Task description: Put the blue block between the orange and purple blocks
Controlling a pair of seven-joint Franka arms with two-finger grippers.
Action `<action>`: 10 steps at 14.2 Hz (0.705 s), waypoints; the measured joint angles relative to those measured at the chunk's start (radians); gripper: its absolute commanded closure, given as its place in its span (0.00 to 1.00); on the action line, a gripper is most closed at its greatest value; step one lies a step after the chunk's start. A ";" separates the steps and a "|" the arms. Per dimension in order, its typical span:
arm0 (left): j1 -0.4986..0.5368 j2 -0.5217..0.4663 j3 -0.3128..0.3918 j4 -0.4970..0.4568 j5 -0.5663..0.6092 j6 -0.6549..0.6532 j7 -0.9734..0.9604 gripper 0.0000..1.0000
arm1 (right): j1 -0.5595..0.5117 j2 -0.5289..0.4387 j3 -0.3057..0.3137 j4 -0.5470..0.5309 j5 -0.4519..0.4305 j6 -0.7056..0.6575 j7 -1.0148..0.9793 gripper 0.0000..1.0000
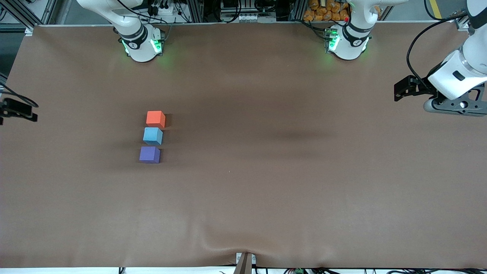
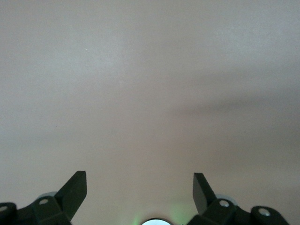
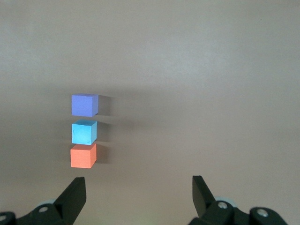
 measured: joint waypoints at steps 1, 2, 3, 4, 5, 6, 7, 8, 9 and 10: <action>0.000 0.000 0.001 0.000 0.000 0.000 0.000 0.00 | 0.001 -0.017 0.001 0.000 -0.001 -0.014 0.041 0.00; 0.000 0.000 0.001 0.000 0.000 0.000 0.000 0.00 | 0.005 -0.031 0.003 -0.001 -0.004 -0.029 0.090 0.00; 0.000 0.000 0.002 0.000 0.000 0.000 0.000 0.00 | 0.011 -0.042 0.005 -0.002 -0.016 -0.037 0.125 0.00; 0.000 0.000 0.003 0.000 0.000 0.000 0.000 0.00 | 0.018 -0.048 0.007 -0.003 -0.031 -0.039 0.142 0.00; 0.000 0.000 0.004 0.000 0.000 0.000 0.000 0.00 | 0.024 -0.055 0.008 -0.008 -0.041 -0.039 0.149 0.00; 0.000 0.000 0.004 0.000 0.000 0.000 0.000 0.00 | 0.028 -0.066 0.008 -0.023 -0.051 -0.035 0.155 0.00; 0.000 0.000 0.004 0.000 0.000 0.000 0.000 0.00 | 0.029 -0.086 0.008 -0.051 -0.060 -0.021 0.156 0.00; 0.001 0.000 0.004 0.000 0.000 0.000 0.000 0.00 | 0.029 -0.111 0.008 -0.087 -0.066 -0.002 0.156 0.00; 0.001 0.000 0.004 0.000 0.000 0.000 0.000 0.00 | 0.029 -0.134 0.008 -0.119 -0.071 0.013 0.156 0.00; 0.001 0.000 0.004 0.000 0.000 0.000 0.000 0.00 | 0.029 -0.152 0.008 -0.141 -0.072 0.021 0.156 0.00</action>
